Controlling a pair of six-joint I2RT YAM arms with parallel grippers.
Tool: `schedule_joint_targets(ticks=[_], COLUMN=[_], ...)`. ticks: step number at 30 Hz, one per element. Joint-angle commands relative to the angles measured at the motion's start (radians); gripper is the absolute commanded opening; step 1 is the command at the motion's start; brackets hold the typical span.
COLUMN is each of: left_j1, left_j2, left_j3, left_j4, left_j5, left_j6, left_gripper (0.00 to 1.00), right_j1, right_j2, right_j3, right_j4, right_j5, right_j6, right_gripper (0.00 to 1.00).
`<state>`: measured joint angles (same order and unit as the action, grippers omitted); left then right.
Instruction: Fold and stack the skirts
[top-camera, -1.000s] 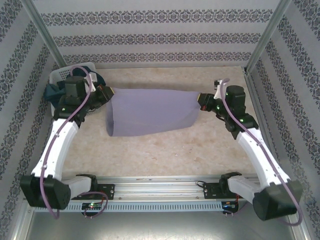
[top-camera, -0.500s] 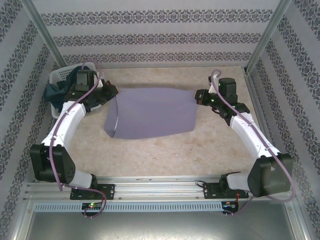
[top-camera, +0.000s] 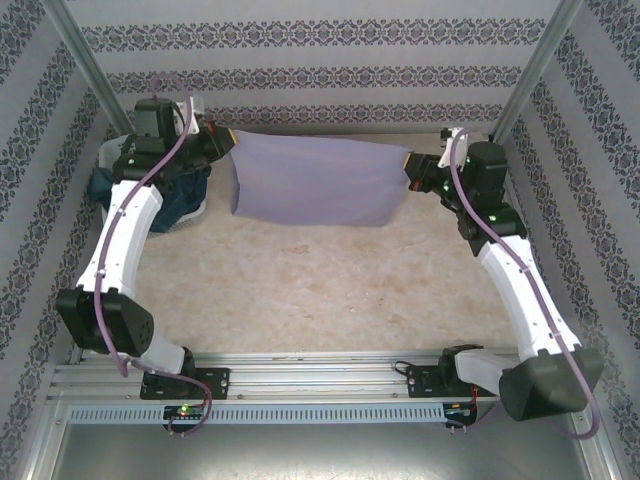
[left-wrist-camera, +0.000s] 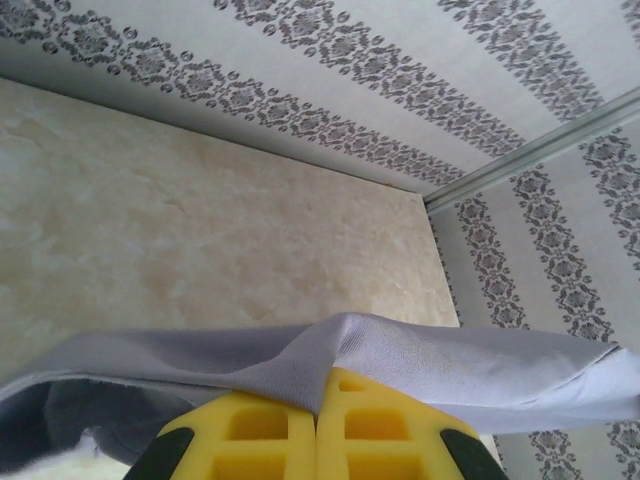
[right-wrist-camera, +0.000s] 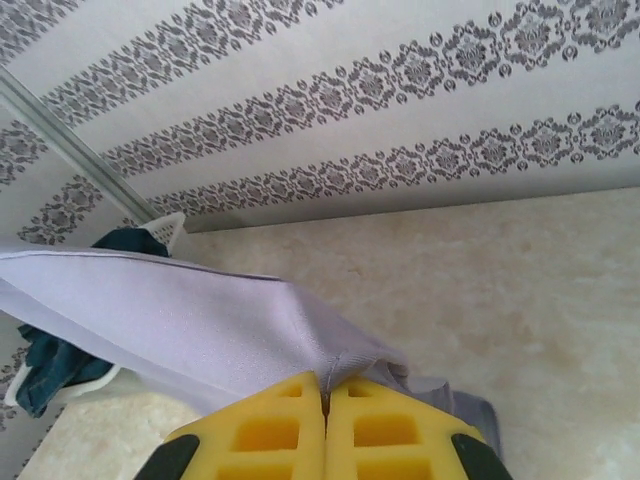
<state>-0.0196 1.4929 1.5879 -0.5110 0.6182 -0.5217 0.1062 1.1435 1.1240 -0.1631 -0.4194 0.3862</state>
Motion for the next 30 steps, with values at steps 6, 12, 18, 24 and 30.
schedule_joint_targets(ticks=[6,12,18,24,30], left_j1=[-0.004,-0.006,-0.006,-0.006,-0.006], left_j2=[-0.287,-0.322,-0.279,-0.269,-0.305], left_j3=[-0.505,-0.941,-1.049,-1.1,-1.138], left_j4=[0.026,0.294,0.313,0.364,0.33], left_j5=[0.085,0.09,0.098,0.146,0.109], left_j6=[0.005,-0.169,-0.186,-0.19,-0.195], left_gripper=[0.1,0.1,0.2,0.52,0.67], right_j1=[0.01,0.112,0.168,0.165,0.163], right_j2=[-0.285,-0.359,-0.373,-0.324,-0.223], right_j3=[-0.439,-0.744,-0.849,-0.844,-0.786], right_j4=[-0.001,0.01,-0.037,0.015,-0.079], right_j5=[-0.095,-0.032,-0.004,-0.041,0.098], right_j6=[0.02,0.155,0.267,0.298,0.303], right_gripper=[0.0,0.0,0.22,0.55,0.63])
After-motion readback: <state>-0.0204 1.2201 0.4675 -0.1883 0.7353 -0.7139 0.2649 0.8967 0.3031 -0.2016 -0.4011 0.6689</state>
